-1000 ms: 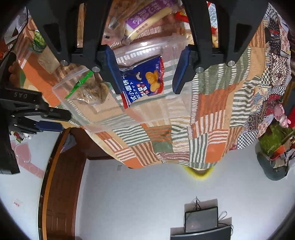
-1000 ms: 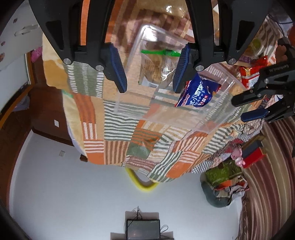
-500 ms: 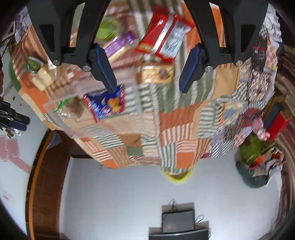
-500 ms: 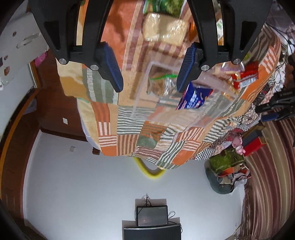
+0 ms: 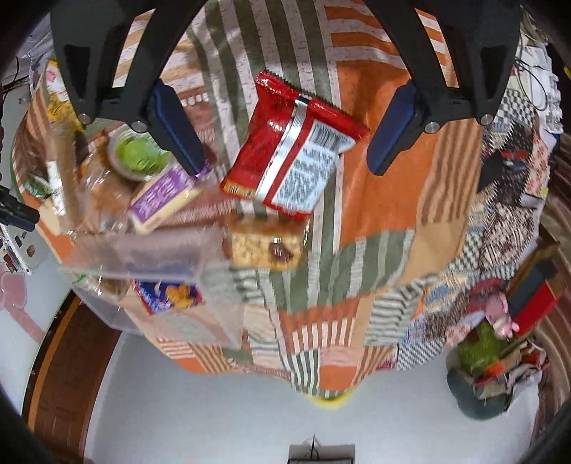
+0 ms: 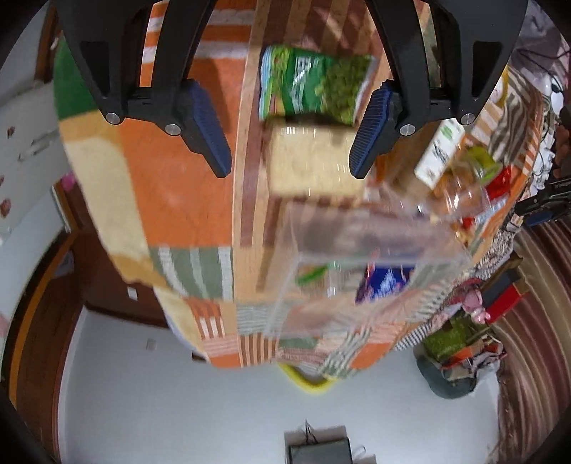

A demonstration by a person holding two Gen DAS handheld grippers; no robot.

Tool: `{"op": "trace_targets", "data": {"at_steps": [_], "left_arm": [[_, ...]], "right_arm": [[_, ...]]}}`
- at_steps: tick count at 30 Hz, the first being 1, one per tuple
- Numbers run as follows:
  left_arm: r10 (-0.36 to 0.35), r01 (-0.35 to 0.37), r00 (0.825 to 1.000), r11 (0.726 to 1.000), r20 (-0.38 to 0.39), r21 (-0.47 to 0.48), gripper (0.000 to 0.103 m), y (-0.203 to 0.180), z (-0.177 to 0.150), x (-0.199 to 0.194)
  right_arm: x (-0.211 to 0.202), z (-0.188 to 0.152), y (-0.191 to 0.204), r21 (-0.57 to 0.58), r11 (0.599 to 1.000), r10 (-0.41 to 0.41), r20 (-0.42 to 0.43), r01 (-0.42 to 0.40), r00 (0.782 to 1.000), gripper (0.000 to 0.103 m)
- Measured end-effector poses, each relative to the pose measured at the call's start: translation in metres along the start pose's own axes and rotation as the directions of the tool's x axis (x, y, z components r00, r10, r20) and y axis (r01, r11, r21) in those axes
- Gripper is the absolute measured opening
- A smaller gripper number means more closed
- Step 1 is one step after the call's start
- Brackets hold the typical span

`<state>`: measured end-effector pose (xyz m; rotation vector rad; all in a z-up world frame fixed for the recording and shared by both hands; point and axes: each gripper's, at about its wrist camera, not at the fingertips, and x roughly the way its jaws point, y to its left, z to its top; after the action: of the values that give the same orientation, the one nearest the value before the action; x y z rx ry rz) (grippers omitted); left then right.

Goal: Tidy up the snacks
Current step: 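Grasp the red snack packet with the left gripper while the right gripper grasps the wrapped bread block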

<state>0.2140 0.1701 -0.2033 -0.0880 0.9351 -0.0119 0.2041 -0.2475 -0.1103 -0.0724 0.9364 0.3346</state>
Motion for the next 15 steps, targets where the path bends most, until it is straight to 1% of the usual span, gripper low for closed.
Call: {"op": "trace_targets", "data": {"at_steps": [2,4,7,10,15], "left_arm": [[0.0,0.0,1.0,1.0,-0.02,0.005,0.093,0.0,-0.003,0.01],[-0.003,0.004,0.999,1.0,-0.036,0.014,0.093,0.001,-0.004,0.021],[-0.006,0.008,0.998,1.0,-0.062,0.03,0.093,0.002,-0.005,0.036],[0.012,-0.007,0.997,0.998,-0.082,0.056,0.093,0.003,-0.003,0.051],[-0.035,0.038,0.994,0.999,-0.102,0.031,0.093,0.01,-0.001,0.07]], "right_arm": [[0.004,-0.006,0.0,0.006,1.0,0.0,-0.025,0.0,1.0,0.073],[0.007,-0.009,0.001,0.016,1.0,-0.004,-0.034,0.004,0.999,0.077],[0.009,-0.012,0.003,0.026,1.0,0.012,-0.042,-0.011,0.999,0.081],[0.013,-0.012,0.007,0.017,1.0,0.006,-0.046,-0.006,0.999,0.087],[0.017,-0.009,0.008,0.025,1.0,0.012,-0.053,-0.01,0.999,0.092]]}}
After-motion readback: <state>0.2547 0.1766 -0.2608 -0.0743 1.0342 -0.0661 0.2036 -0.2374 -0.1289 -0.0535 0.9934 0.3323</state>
